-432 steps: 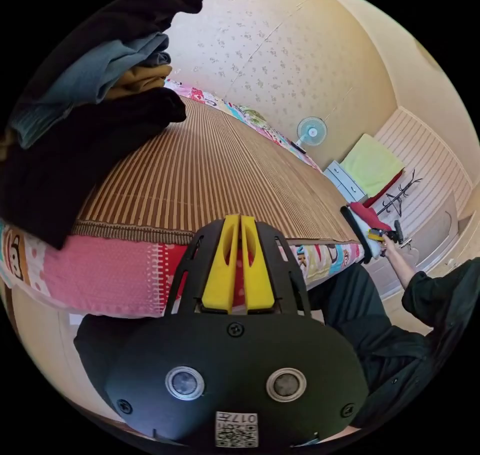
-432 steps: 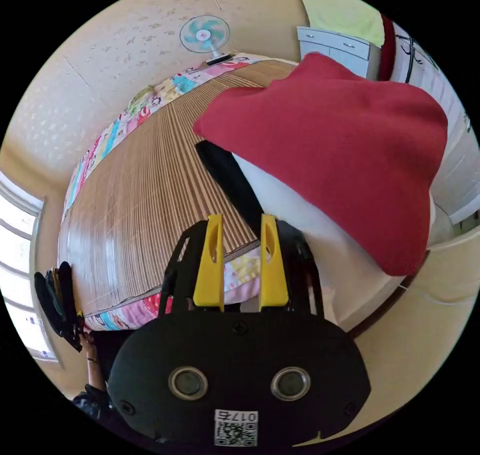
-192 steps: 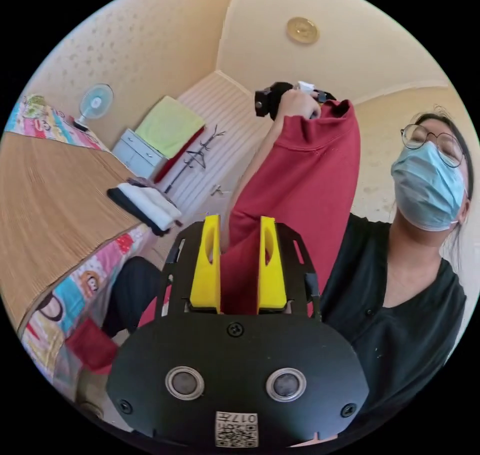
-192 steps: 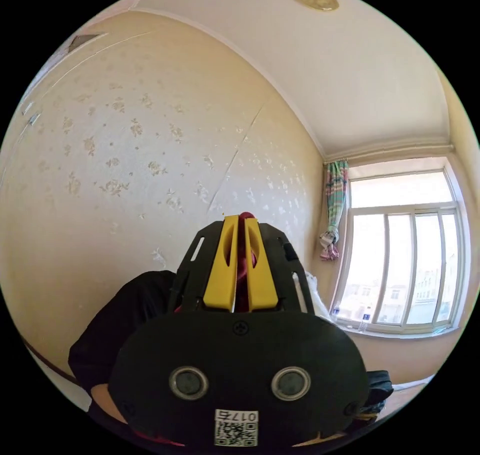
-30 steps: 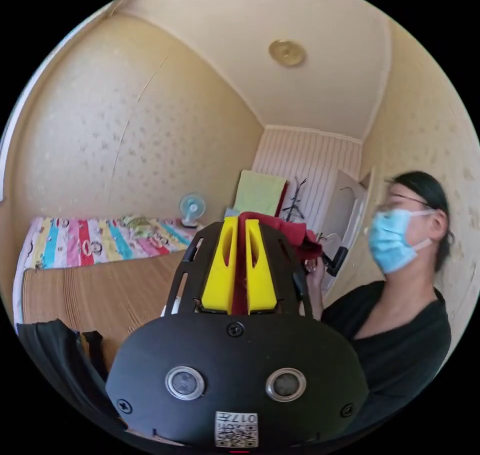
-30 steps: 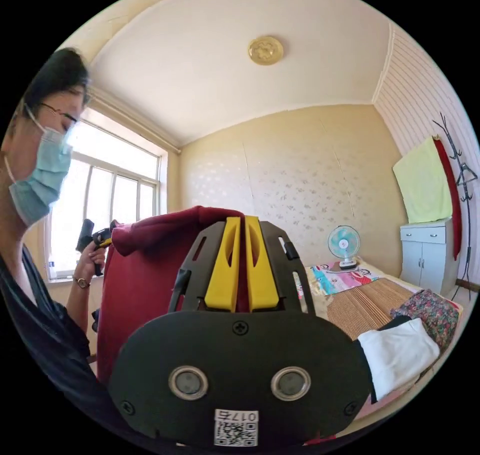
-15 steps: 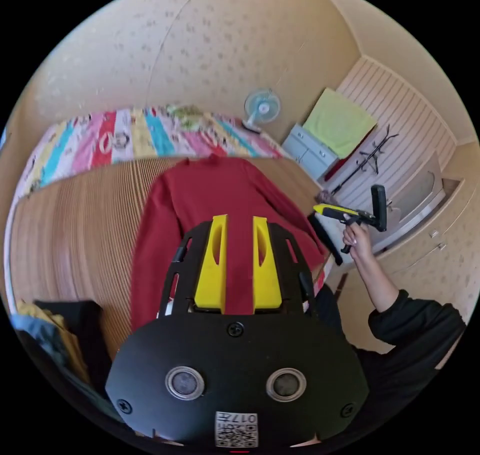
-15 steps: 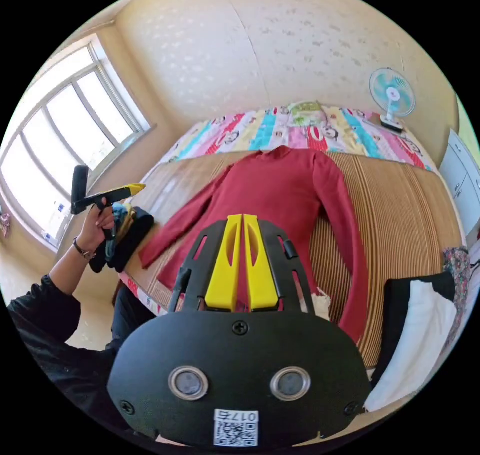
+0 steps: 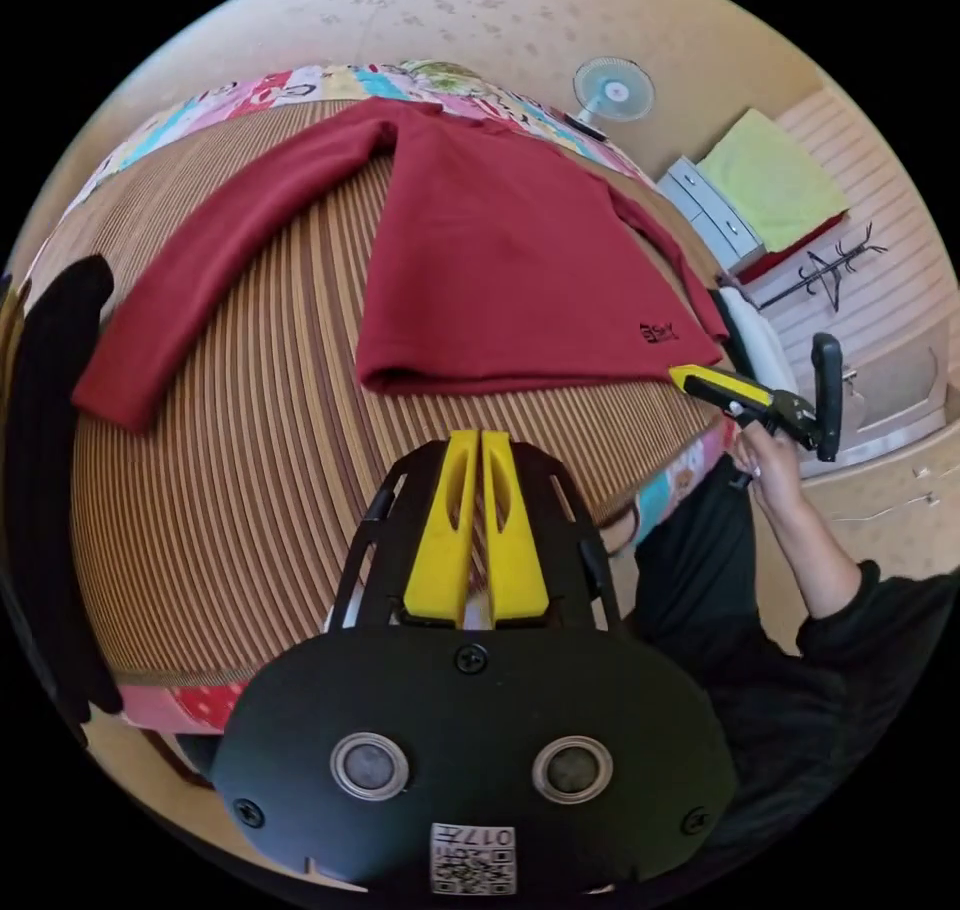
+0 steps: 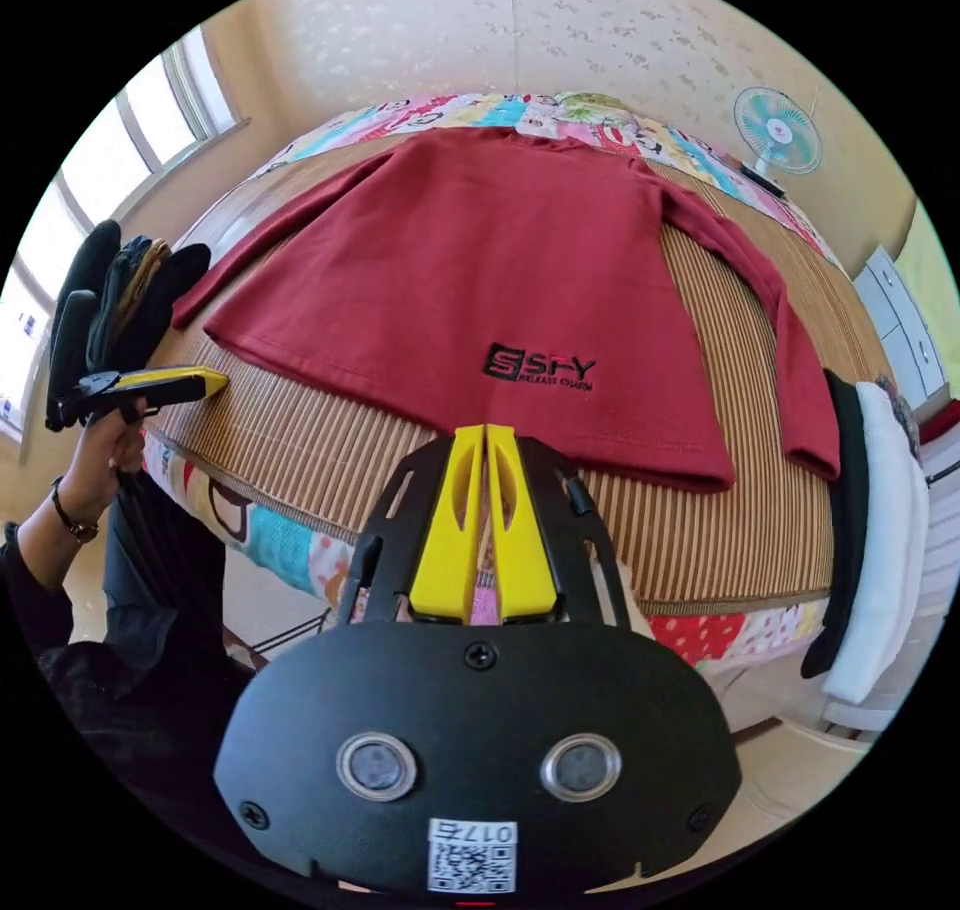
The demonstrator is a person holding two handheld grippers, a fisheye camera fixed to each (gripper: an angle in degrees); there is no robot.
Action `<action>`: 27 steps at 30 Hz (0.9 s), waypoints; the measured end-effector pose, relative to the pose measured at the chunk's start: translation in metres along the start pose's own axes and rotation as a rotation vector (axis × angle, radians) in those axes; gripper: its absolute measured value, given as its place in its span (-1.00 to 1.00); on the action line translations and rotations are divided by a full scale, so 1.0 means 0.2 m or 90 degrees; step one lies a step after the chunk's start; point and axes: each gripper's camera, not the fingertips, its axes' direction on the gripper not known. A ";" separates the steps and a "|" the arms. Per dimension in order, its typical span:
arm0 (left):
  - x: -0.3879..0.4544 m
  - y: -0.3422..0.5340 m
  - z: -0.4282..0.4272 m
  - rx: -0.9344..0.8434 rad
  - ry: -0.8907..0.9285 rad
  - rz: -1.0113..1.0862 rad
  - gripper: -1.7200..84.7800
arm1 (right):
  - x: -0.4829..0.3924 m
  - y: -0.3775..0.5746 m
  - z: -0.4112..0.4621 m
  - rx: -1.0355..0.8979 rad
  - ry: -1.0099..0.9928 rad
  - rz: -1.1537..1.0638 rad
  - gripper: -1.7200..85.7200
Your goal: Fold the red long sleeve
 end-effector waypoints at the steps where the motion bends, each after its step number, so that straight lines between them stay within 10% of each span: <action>1: 0.03 0.08 -0.02 -0.014 0.008 0.009 -0.98 | 0.00 0.03 0.00 -0.021 -0.011 0.015 -0.95; 6: 0.09 0.39 -0.17 -0.030 0.043 0.016 -0.97 | 0.04 0.30 -0.03 -0.039 -0.057 0.084 -0.95; 12: -0.27 0.34 -0.57 0.210 0.076 -0.123 -0.83 | 0.12 0.00 -0.15 -0.010 -0.125 0.151 -0.95; 20: 0.03 -0.27 -0.01 -0.072 -0.229 0.125 -0.86 | -0.05 -0.86 0.27 -0.269 0.088 0.048 -0.95; 27: -0.01 0.19 -0.12 0.063 -0.142 0.053 -0.95 | 0.02 -0.77 0.26 -0.195 0.019 0.093 -0.95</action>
